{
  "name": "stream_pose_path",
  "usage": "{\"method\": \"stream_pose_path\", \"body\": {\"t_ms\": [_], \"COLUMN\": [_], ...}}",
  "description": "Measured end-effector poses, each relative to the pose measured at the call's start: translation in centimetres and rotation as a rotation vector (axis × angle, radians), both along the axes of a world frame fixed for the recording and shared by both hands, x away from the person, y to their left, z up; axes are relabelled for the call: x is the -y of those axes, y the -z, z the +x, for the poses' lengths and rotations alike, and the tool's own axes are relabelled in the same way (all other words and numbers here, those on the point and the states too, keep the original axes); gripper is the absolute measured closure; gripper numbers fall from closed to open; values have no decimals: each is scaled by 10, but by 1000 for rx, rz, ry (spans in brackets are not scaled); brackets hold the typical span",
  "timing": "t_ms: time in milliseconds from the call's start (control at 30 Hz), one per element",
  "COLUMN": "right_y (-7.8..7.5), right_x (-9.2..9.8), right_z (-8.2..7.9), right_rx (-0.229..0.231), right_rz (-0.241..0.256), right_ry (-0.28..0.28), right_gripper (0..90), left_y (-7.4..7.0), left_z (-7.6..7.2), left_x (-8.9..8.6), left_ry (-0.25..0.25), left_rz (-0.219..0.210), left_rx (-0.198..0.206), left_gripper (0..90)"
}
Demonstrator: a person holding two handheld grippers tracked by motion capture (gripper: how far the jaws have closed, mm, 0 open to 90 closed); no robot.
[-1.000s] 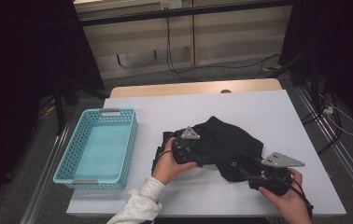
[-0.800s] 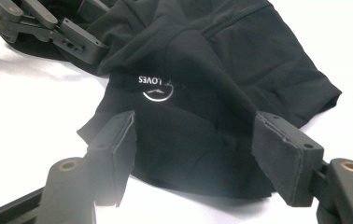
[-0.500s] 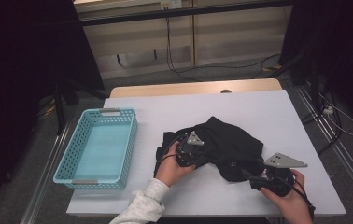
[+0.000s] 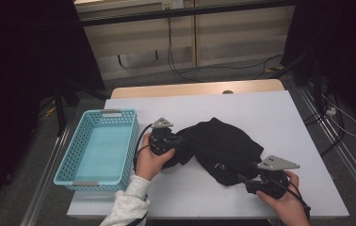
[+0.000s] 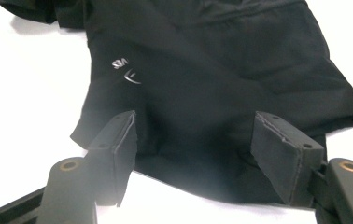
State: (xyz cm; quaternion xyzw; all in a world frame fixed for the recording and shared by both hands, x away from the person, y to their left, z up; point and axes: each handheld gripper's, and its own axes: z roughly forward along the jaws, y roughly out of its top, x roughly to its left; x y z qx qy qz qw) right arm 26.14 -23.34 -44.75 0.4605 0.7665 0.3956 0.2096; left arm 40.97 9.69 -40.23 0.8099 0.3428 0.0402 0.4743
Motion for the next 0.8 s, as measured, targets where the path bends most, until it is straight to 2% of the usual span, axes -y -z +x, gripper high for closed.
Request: {"method": "stream_pose_path", "body": {"t_ms": [100, 200, 367, 500, 667, 733, 767, 800], "right_y": [2, 4, 10, 13, 14, 17, 18, 17], "right_x": [-1, -6, -24, -36, -52, -61, -65, -67], "right_z": [1, 3, 5, 6, 12, 15, 16, 16], "right_rx": [-10, -21, -52, -62, -52, -50, -29, -22], "right_rz": [6, -1, -23, -26, -24, -58, -74, -73], "right_ry": [4, -21, -103, -135, -127, -136, -134, -146], "right_gripper": [315, 327, 379, 381, 339, 368, 428, 536], "left_y": [0, 2, 6, 8, 8, 8, 9, 9], "left_z": [2, 2, 0, -1, -3, -3, -3, -3], "left_x": [-9, -10, -4, -2, 0, 0, 0, 0], "left_ry": [-25, -26, -12, -13, -8, -3, -3, -2], "left_rz": [-10, -4, 19, 19, 28, 29, 28, 29], "left_rx": [-8, -10, -7, -10, -4, -5, -6, -9], "left_gripper": [861, 860, 859, 858, 858, 857, 856, 856]}}
